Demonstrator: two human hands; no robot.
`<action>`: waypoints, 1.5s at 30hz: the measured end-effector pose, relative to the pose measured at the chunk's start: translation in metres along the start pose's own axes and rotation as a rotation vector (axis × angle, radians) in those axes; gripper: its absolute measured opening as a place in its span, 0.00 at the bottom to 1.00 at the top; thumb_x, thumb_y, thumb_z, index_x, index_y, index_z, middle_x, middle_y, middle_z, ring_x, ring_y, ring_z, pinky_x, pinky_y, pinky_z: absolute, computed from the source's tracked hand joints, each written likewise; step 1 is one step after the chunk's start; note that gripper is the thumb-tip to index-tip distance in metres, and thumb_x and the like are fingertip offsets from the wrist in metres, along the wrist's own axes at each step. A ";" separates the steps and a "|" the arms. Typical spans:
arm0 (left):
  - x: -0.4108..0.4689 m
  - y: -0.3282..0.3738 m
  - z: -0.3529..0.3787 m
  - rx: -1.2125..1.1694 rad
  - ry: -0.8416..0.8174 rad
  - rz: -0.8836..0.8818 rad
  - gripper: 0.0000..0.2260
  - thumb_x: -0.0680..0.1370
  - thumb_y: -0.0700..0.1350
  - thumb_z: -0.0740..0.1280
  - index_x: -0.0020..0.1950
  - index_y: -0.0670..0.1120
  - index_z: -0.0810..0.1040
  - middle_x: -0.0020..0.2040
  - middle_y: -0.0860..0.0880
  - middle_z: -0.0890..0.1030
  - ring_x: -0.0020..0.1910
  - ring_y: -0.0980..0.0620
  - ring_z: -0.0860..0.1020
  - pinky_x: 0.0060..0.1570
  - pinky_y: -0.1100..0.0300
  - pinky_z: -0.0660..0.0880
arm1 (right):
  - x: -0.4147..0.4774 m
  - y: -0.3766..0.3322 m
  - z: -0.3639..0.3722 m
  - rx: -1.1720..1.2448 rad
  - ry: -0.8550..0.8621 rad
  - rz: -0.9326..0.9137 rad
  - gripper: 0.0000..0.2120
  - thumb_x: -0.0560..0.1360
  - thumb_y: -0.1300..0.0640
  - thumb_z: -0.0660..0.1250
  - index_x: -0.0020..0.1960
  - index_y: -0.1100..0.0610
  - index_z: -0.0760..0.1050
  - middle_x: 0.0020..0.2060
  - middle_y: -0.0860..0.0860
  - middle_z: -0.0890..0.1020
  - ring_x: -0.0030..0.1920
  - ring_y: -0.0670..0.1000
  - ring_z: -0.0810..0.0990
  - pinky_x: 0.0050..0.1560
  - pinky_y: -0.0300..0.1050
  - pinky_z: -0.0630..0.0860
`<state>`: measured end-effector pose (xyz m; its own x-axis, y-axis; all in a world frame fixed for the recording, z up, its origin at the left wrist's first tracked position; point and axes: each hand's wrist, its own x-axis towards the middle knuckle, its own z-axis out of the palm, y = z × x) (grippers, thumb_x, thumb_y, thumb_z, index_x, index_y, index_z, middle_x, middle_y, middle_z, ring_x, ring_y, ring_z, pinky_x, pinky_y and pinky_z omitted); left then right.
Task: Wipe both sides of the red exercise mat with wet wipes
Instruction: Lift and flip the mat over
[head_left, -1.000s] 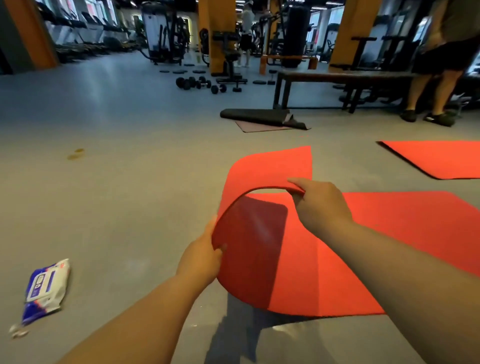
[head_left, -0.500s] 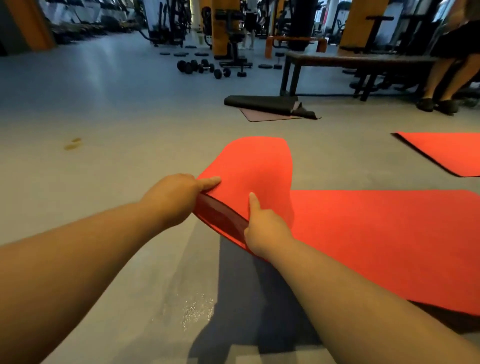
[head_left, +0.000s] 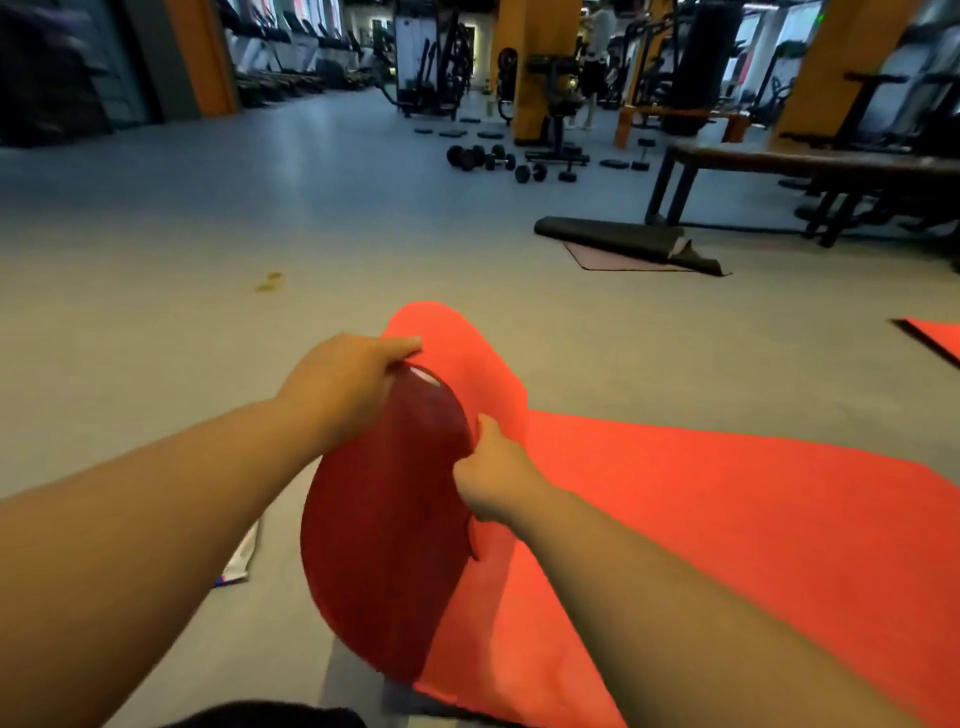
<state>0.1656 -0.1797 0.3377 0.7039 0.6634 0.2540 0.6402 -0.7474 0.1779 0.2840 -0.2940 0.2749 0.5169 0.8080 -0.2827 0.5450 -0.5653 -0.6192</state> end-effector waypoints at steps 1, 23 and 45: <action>-0.013 0.003 0.010 0.031 -0.046 0.009 0.19 0.81 0.43 0.59 0.71 0.56 0.70 0.67 0.43 0.75 0.63 0.41 0.74 0.58 0.55 0.69 | -0.009 0.009 0.006 -0.052 -0.020 0.034 0.34 0.76 0.56 0.57 0.77 0.60 0.44 0.65 0.64 0.73 0.61 0.61 0.75 0.59 0.50 0.73; -0.134 -0.036 0.042 0.227 -0.502 0.135 0.41 0.75 0.36 0.55 0.62 0.77 0.36 0.79 0.49 0.45 0.74 0.43 0.62 0.69 0.53 0.64 | -0.084 0.089 0.173 0.770 -0.359 0.369 0.07 0.78 0.60 0.61 0.54 0.57 0.74 0.39 0.54 0.78 0.31 0.49 0.77 0.32 0.42 0.76; -0.151 0.007 0.085 0.195 -0.391 0.075 0.47 0.75 0.38 0.61 0.61 0.77 0.27 0.79 0.49 0.40 0.75 0.39 0.57 0.68 0.44 0.65 | -0.097 0.128 0.107 1.253 0.193 0.244 0.35 0.76 0.72 0.55 0.71 0.38 0.62 0.58 0.53 0.78 0.48 0.56 0.80 0.31 0.47 0.79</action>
<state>0.0903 -0.2817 0.2202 0.7901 0.5999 -0.1258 0.6026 -0.7978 -0.0195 0.2335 -0.4268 0.1445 0.6588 0.6099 -0.4404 -0.5095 -0.0689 -0.8577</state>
